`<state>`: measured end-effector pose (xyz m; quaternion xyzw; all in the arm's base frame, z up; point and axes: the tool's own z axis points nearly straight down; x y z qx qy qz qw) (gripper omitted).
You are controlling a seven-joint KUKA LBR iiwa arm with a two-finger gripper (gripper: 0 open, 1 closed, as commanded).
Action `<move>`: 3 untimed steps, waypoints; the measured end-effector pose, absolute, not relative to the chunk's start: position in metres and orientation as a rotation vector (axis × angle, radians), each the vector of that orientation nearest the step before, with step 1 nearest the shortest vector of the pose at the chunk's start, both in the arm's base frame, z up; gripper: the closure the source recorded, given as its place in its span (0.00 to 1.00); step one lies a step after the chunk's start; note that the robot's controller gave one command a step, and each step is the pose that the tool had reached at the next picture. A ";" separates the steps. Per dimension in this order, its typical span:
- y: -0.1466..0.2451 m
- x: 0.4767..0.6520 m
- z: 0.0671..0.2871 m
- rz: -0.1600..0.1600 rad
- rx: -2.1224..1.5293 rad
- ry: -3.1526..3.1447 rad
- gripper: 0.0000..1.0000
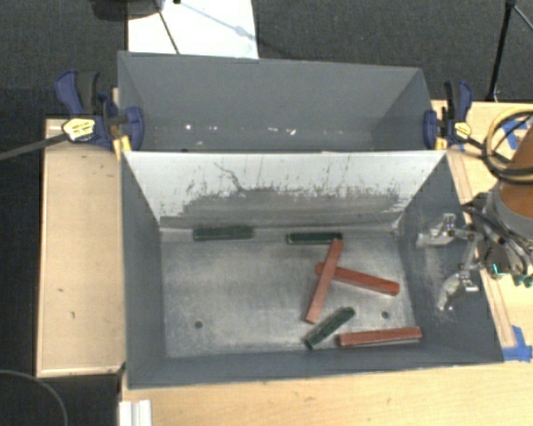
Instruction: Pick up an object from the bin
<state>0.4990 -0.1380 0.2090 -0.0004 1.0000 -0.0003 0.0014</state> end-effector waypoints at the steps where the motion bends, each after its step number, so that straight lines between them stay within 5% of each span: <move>1: -0.128 0.516 0.169 -0.004 -0.099 3.131 0.00; 2: -0.119 0.524 0.074 -0.004 -0.217 3.123 1.00; 3: -0.119 0.524 0.074 -0.004 -0.217 3.123 1.00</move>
Offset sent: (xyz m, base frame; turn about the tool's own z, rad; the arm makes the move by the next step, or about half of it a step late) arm 0.0211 0.0198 -0.1390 -0.1371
